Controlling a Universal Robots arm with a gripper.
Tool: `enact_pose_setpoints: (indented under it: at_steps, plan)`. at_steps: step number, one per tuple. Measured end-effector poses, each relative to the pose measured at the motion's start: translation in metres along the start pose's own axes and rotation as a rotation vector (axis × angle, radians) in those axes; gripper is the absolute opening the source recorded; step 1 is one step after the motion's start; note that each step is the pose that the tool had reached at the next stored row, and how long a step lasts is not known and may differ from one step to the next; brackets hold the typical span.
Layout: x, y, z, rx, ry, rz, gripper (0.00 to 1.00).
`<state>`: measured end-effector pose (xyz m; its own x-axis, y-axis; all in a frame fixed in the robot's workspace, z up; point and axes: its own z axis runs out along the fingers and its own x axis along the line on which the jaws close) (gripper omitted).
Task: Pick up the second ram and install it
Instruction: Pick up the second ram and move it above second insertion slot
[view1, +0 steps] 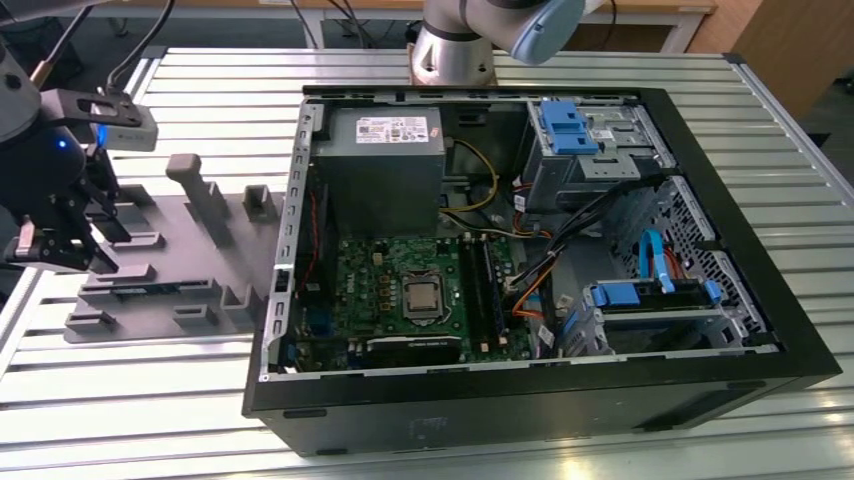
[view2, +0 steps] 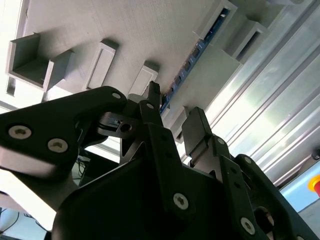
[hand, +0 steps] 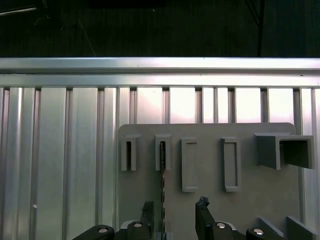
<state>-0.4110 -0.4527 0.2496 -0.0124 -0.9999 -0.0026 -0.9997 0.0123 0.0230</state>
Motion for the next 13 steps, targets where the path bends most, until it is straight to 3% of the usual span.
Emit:
enact_pose_setpoints:
  at_steps: [13]
  plan:
    - [0.0,-0.0001,0.0033,0.0002,0.0,0.0,0.45]
